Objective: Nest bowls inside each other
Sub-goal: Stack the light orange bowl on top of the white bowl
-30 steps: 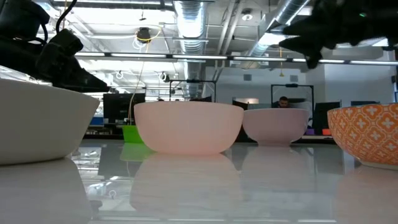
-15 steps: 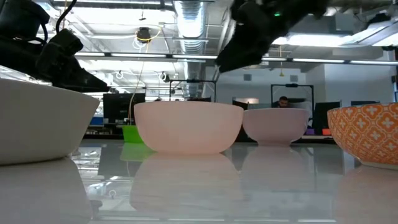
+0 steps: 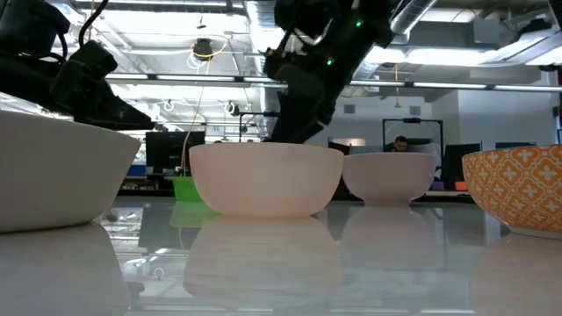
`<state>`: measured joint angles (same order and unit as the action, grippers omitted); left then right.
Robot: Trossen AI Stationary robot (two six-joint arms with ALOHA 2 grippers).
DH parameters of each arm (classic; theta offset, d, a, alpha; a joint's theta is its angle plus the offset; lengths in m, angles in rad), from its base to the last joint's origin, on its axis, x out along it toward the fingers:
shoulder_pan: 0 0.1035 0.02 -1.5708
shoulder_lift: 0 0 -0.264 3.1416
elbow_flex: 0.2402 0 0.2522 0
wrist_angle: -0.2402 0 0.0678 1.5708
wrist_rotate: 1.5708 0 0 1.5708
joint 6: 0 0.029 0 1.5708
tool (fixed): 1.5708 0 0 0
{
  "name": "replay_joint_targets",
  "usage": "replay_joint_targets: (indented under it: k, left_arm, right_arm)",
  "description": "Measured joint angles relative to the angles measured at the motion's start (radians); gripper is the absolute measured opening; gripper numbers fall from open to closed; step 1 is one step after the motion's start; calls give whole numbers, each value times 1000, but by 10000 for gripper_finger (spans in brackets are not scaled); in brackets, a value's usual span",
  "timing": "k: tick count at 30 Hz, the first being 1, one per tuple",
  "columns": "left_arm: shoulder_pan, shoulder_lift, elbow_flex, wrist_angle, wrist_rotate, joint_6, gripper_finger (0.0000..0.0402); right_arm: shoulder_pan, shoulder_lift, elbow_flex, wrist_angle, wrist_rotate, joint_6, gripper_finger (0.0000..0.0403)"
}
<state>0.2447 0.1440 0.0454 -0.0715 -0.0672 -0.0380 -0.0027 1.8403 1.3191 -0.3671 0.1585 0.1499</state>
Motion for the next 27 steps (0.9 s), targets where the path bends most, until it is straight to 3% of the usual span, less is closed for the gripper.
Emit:
replay_joint_targets:
  k: [10,14,18,25,27]
  left_arm:
    - [0,0,0,0,0,0,158]
    - [0,0,0,0,0,0,158]
    - [0,0,0,0,0,0,158]
    - [0,0,0,0,0,0,158]
    - [0,0,0,0,0,0,158]
  right_arm:
    - [-14,48,2,-6,-24,10,269]
    - [-11,48,2,-9,-67,32,245]
    - [-11,48,2,-26,-84,57,187]
    - [-11,48,2,-26,-83,70,40]
    - [-11,47,2,-21,-84,72,15]
